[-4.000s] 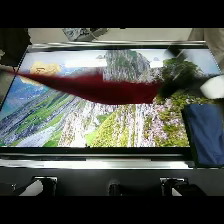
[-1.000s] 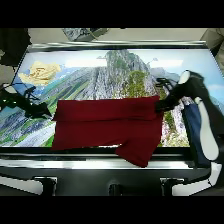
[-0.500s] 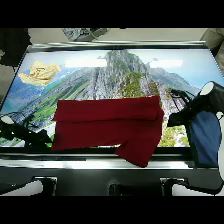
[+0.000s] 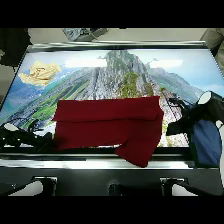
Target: Fold the shirts.
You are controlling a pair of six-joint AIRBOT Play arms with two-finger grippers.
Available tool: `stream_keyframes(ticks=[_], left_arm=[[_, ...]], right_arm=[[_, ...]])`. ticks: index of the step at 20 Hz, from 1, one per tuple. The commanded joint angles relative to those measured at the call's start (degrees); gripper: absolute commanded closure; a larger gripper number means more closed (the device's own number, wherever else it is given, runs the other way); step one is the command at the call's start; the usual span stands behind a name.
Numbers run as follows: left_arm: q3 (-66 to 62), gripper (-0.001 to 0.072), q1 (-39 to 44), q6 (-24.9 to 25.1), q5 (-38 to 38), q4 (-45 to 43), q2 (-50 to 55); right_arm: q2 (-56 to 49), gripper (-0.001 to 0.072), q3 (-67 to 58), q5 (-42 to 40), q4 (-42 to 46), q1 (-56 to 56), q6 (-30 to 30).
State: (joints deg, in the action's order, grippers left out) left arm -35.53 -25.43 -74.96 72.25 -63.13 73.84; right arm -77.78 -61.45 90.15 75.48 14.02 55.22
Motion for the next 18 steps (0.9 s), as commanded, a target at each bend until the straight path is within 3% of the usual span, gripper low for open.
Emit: stream_keyframes(ticks=[1,2,6,10,14,15,16,18], left_arm=[[0.7,0.0684,0.3,0.0,-2.7,-0.3,-0.1],[0.7,0.0684,0.3,0.1,-2.7,-0.3,-0.3],[0.7,0.0684,0.3,1.7,-2.7,-0.3,-1.1],[0.7,0.0684,0.3,1.8,-2.7,-0.3,-1.9],[0.7,0.0684,0.3,3.3,-2.8,-0.3,-1.9],[0.7,0.0684,0.3,4.1,-2.9,-0.3,-1.9],[0.7,0.0684,0.3,4.1,-3.3,-0.3,-1.9],[0.6,0.0684,0.3,5.2,-3.5,-0.3,-1.9]], right_arm=[[5.6,0.0271,9.4,-2.4,-2.5,0.0,-1.0],[7.8,0.0219,13.8,-3.8,-4.3,0.0,-1.6],[10.9,0.0221,27.5,-12.3,-13.7,0.0,-3.5],[10.9,0.0235,32.2,-20.0,-19.3,0.0,-3.8],[10.9,0.0491,32.5,-25.6,-19.2,0.0,0.3],[10.9,0.0621,32.5,-25.6,-18.8,0.0,0.3],[10.9,0.0666,32.5,-25.6,-18.8,0.0,0.2],[10.9,0.0669,31.7,-24.4,-18.9,0.0,-2.1]])
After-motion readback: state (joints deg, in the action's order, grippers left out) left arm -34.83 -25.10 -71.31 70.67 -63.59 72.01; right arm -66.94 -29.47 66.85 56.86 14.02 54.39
